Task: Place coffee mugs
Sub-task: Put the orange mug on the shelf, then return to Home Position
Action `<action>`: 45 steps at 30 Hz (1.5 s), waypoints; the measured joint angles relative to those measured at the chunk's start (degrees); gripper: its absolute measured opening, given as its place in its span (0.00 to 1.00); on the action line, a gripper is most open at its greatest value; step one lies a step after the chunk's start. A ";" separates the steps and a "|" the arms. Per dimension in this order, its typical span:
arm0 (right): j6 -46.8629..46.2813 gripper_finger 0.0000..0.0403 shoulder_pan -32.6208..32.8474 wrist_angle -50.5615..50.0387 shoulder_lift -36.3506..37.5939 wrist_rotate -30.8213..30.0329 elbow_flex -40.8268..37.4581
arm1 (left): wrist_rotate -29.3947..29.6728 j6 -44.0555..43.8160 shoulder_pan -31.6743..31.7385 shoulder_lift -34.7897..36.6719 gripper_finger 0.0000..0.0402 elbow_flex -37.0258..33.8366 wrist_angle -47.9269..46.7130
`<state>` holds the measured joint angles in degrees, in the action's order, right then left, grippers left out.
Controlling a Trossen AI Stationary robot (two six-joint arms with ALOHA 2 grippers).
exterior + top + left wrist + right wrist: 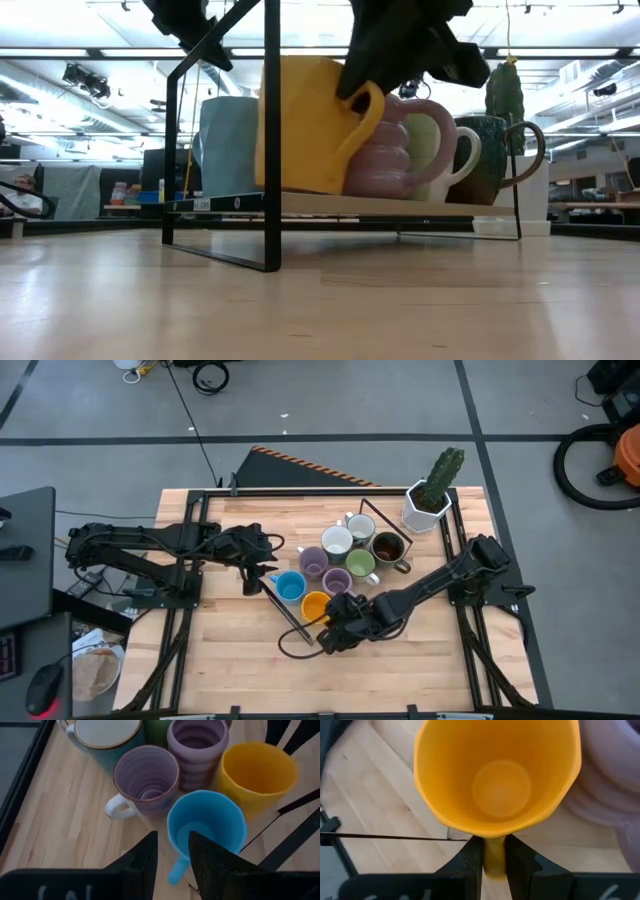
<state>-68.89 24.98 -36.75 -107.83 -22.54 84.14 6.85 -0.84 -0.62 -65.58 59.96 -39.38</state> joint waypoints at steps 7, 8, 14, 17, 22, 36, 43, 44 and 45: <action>-1.43 0.16 0.38 1.29 -0.81 -0.55 0.07 | -0.01 -0.04 0.00 0.00 0.29 0.00 0.24; -1.55 0.16 0.40 1.20 -0.96 -0.54 0.07 | -0.02 -0.04 0.00 0.00 0.29 0.00 0.28; -2.12 0.26 0.34 2.72 -1.77 -0.63 0.09 | -0.02 -0.04 0.00 0.02 0.29 0.00 0.58; -2.19 0.38 0.38 2.78 -1.75 -0.23 0.07 | -0.02 -0.04 0.02 0.02 0.29 0.00 0.53; -2.63 0.53 0.36 2.79 -1.68 1.02 0.04 | -0.02 -0.07 0.00 0.02 0.29 0.00 0.36; 10.59 0.63 2.10 -0.58 7.27 0.20 -0.02 | -0.91 13.47 0.88 1.12 0.29 -0.02 3.32; 17.94 0.63 6.17 -3.76 14.52 -8.81 -2.48 | -19.31 17.03 13.03 6.30 0.29 -7.65 15.34; 18.91 0.63 6.34 -2.11 15.85 -8.99 -3.86 | -20.44 16.47 14.93 7.30 0.29 -9.33 16.84; 19.47 0.63 6.56 -1.04 17.22 -9.21 -5.39 | -20.93 15.51 16.54 8.09 0.29 -10.74 17.93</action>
<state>-49.42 31.55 -37.79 -90.61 -31.74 78.75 -14.07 14.67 15.92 -57.49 49.22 -21.46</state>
